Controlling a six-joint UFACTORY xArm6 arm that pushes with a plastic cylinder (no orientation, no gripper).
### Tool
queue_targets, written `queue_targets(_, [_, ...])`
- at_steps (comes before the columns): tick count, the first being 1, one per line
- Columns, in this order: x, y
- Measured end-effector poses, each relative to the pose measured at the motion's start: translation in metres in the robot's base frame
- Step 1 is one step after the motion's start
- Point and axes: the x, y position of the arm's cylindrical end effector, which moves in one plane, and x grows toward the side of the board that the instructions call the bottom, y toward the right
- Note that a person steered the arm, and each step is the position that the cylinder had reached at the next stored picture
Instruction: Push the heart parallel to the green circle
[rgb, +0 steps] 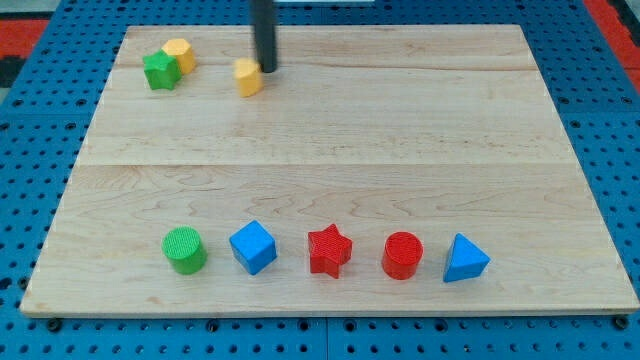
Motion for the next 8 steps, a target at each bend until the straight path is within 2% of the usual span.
queue_targets(1, [0.063,-0.062])
queue_targets(2, [0.083,-0.073])
queue_targets(3, [0.052,-0.068])
queue_targets(4, [0.056,-0.145])
queue_targets(5, [0.094,-0.134])
queue_targets(7, [0.06,-0.086])
queue_targets(8, [0.118,-0.073])
